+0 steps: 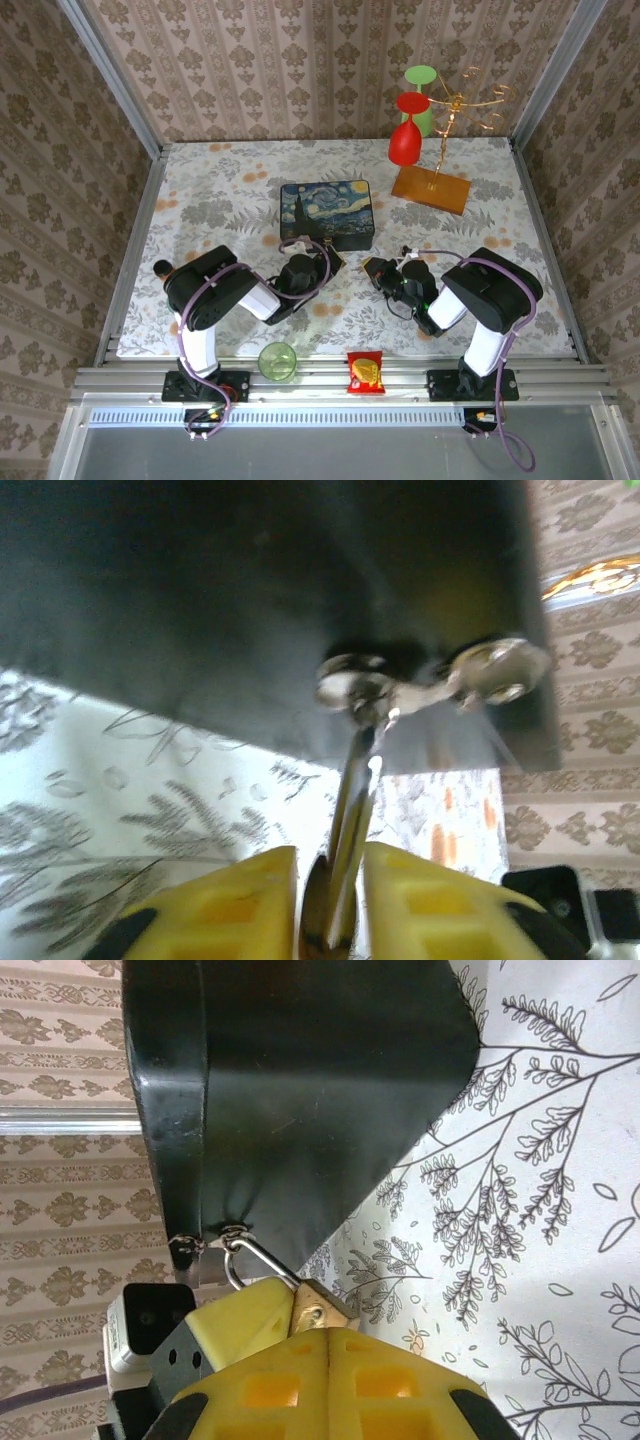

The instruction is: Unlock the padlock with the key

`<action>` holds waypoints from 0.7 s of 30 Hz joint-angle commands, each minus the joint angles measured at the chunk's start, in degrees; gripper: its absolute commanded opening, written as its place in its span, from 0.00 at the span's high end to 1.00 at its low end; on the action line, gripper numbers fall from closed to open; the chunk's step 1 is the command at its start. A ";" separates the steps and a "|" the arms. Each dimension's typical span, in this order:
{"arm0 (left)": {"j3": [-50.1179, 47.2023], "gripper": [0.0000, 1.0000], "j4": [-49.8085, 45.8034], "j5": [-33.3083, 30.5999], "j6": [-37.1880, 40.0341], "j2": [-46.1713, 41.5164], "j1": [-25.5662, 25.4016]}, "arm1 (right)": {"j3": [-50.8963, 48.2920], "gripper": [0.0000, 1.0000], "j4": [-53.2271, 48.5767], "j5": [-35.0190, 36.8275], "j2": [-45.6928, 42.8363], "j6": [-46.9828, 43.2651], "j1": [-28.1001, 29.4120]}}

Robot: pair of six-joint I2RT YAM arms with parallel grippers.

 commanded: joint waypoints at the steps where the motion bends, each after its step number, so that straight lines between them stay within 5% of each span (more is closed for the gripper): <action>1: -1.83 0.65 -4.43 -0.27 3.27 -3.49 -0.30 | 0.98 1.00 0.07 -1.65 0.54 -2.57 -0.17; 10: -2.46 0.39 -21.76 -7.78 12.45 -25.11 -3.82 | 1.54 1.00 0.25 -2.96 -4.03 -7.65 0.13; 21: -4.31 0.32 -4.64 -12.48 -2.64 -27.53 -11.58 | 2.46 1.00 0.06 0.99 -17.37 -8.86 3.74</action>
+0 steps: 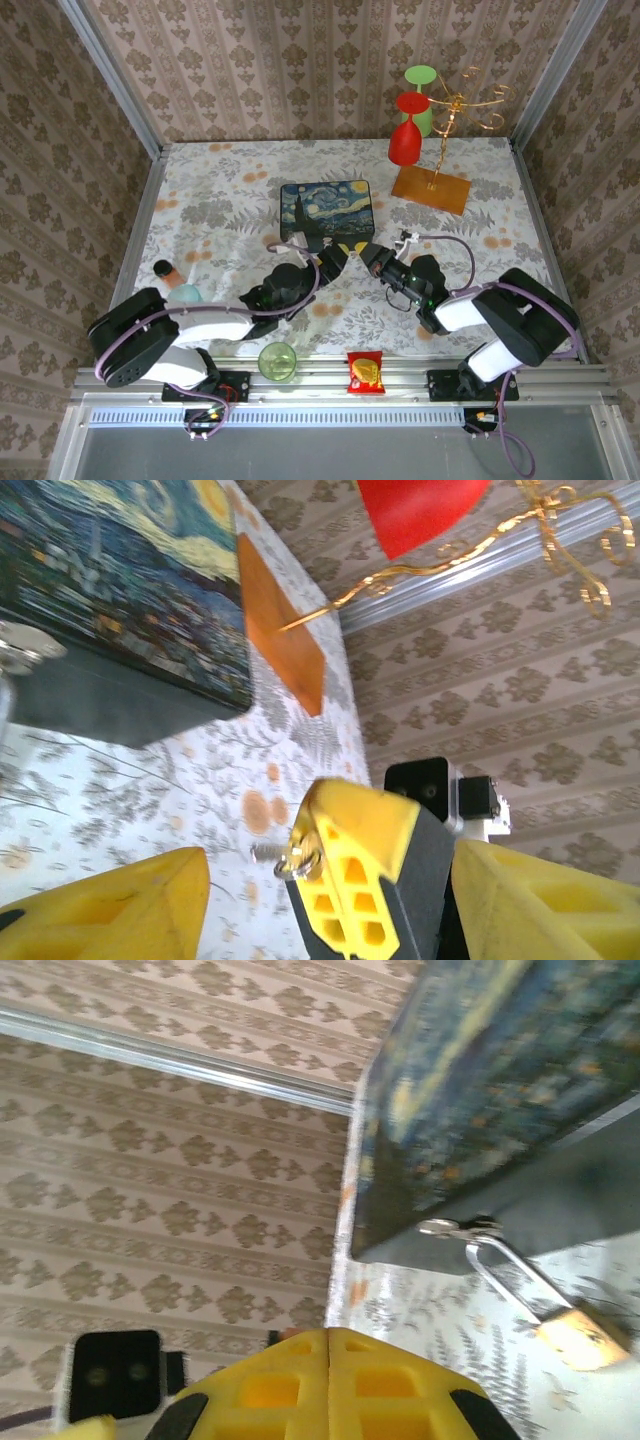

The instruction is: Unlock the padlock with the key

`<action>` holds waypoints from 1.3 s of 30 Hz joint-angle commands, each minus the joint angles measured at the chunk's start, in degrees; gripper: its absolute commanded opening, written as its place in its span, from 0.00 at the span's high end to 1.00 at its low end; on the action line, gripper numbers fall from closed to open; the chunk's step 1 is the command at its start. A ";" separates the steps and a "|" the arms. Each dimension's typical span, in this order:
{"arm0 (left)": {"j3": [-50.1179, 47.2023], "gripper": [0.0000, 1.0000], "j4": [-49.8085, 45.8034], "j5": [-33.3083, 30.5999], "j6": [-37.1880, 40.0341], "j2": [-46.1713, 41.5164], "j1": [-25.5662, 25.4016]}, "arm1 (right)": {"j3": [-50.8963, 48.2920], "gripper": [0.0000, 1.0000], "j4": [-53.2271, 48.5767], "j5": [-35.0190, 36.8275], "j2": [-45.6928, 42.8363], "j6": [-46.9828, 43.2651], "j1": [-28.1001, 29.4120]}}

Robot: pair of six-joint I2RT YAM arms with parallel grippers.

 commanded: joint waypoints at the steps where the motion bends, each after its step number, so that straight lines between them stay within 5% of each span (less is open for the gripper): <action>1: -0.29 0.30 8.19 -3.44 -5.94 2.26 -1.44 | 0.97 1.00 0.43 3.48 -3.27 -2.24 2.23; 7: -0.25 0.36 19.42 -5.84 -8.46 9.14 -3.69 | -0.31 1.00 0.42 5.41 -5.09 -2.21 4.14; 14: -1.81 0.41 20.63 -12.23 -6.73 7.99 -5.48 | -1.60 1.00 -1.21 6.07 -8.26 -2.73 4.47; 20: -1.93 0.64 22.32 -12.34 -6.90 9.32 -5.73 | -1.25 1.00 -2.62 5.88 -9.42 -3.46 4.82; 29: -1.69 0.70 22.58 -12.93 -5.01 9.19 -5.39 | -1.66 1.00 -2.82 6.13 -9.38 -3.59 5.52; 39: -1.19 1.00 22.65 -10.55 -4.22 9.69 -4.42 | -2.11 1.00 -3.05 5.50 -9.29 -4.05 5.62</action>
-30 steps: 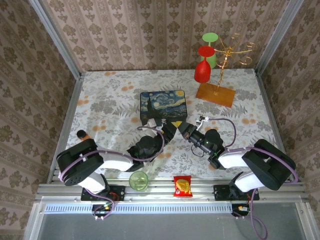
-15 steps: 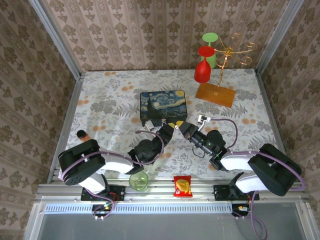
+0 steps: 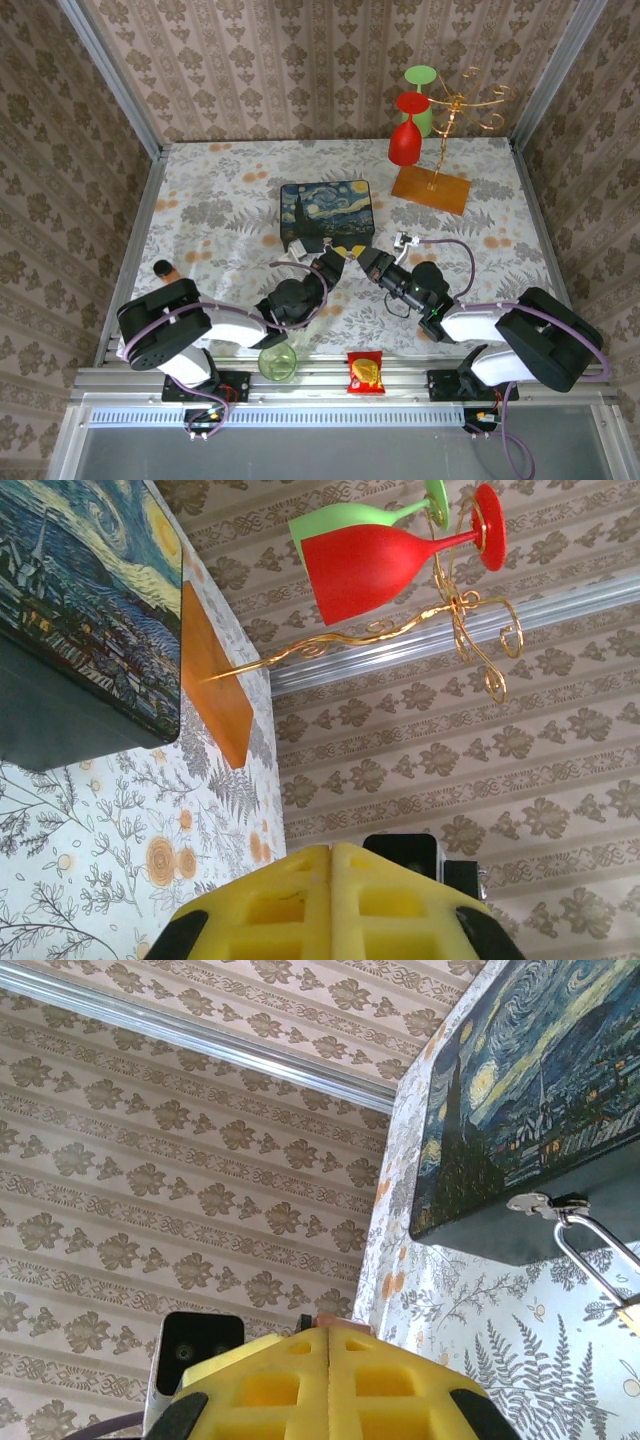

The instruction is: Unlock the padlock with the key

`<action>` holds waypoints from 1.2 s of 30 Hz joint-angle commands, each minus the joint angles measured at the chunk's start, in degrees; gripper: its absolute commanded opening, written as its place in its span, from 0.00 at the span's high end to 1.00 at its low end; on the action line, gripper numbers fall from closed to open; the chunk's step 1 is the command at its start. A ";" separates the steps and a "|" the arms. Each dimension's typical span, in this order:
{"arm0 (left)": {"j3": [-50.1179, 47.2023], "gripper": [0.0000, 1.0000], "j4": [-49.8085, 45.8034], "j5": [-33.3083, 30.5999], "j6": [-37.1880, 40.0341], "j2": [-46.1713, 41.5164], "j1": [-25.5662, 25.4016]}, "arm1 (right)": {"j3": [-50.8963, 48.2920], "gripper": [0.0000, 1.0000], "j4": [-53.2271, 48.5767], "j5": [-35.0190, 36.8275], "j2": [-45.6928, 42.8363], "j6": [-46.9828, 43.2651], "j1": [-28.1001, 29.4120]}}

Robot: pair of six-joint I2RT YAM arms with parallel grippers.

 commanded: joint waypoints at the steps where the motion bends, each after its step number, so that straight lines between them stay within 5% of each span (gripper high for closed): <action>1: 0.46 1.00 1.25 1.95 1.32 0.10 1.06 | -0.41 1.00 0.98 1.07 -0.67 -1.39 0.50; 5: 0.45 1.00 0.62 3.85 2.18 -0.65 1.88 | 0.06 1.00 1.22 -0.64 0.62 -1.87 0.13; 7: 0.44 1.00 -0.97 4.98 3.66 -2.17 2.43 | 0.65 0.57 1.87 -3.92 1.53 -2.07 -1.52; 8: 0.45 1.00 -2.21 5.41 4.30 -3.08 2.58 | 0.93 0.46 2.17 -6.08 1.54 -1.88 -2.78; 14: 2.59 1.00 -12.83 16.62 12.32 -11.60 7.43 | 4.23 0.31 3.93 -26.03 3.53 -6.11 -10.76; 20: 5.02 1.00 -20.64 28.14 15.38 -17.13 11.63 | 7.09 0.28 3.86 -34.96 -1.26 -9.99 -10.98; 27: 6.27 1.00 -16.76 28.33 14.60 -15.83 9.71 | 10.26 0.30 4.66 -36.59 -1.12 -10.76 -6.53; 36: 2.32 1.00 -7.64 25.81 9.38 -13.39 10.32 | 7.08 0.47 4.79 -31.06 -3.21 -10.92 -6.18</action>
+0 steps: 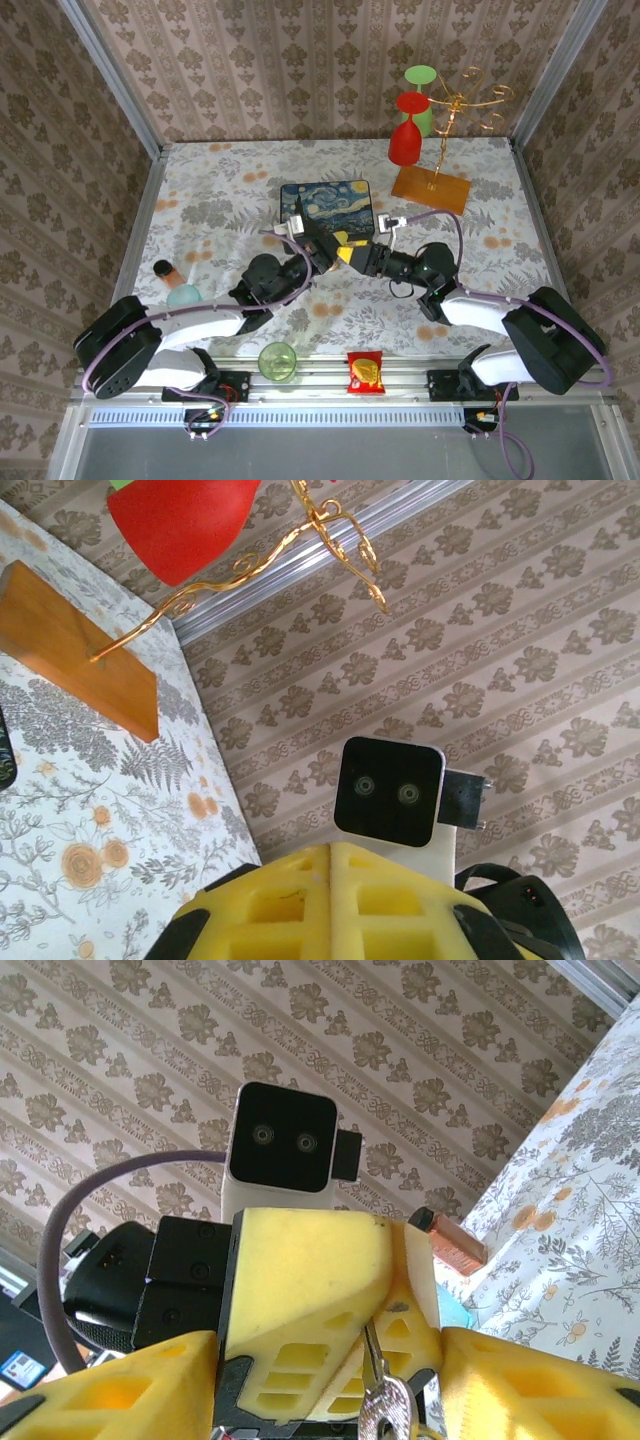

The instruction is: Unlock the padlock with the key

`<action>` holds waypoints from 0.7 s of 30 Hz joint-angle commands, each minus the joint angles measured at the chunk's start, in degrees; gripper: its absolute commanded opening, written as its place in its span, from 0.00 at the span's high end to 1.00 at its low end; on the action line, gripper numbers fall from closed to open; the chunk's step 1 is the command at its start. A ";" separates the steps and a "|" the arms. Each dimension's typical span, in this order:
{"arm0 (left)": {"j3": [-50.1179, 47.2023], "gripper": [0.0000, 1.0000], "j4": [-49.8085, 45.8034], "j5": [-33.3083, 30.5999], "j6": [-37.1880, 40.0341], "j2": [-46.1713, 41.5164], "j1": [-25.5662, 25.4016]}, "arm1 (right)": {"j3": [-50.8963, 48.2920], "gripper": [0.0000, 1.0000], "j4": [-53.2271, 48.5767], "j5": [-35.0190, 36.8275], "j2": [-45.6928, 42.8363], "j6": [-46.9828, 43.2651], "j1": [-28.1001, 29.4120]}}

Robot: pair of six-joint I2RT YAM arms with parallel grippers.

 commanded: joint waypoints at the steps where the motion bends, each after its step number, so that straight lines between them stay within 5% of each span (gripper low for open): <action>1: -1.38 1.00 4.13 -1.11 -1.90 0.73 0.07 | -1.82 0.51 2.10 2.59 -2.86 -1.60 0.12; 13: -2.12 1.00 2.29 -2.71 -1.20 -1.07 -0.15 | -3.56 0.65 2.01 3.17 -5.88 -0.48 -1.37; 15: -2.18 1.00 1.56 -2.81 -1.09 -1.64 -0.14 | -3.71 0.61 1.88 3.50 -5.93 -0.46 -1.60; 17: -2.04 1.00 0.79 -2.93 -0.51 -2.09 -0.23 | -3.67 0.44 1.87 3.68 -5.56 -0.36 -1.72; 21: -2.14 1.00 1.69 -3.37 -0.44 -2.10 -0.22 | -2.96 0.50 1.91 2.94 -4.11 0.03 -1.67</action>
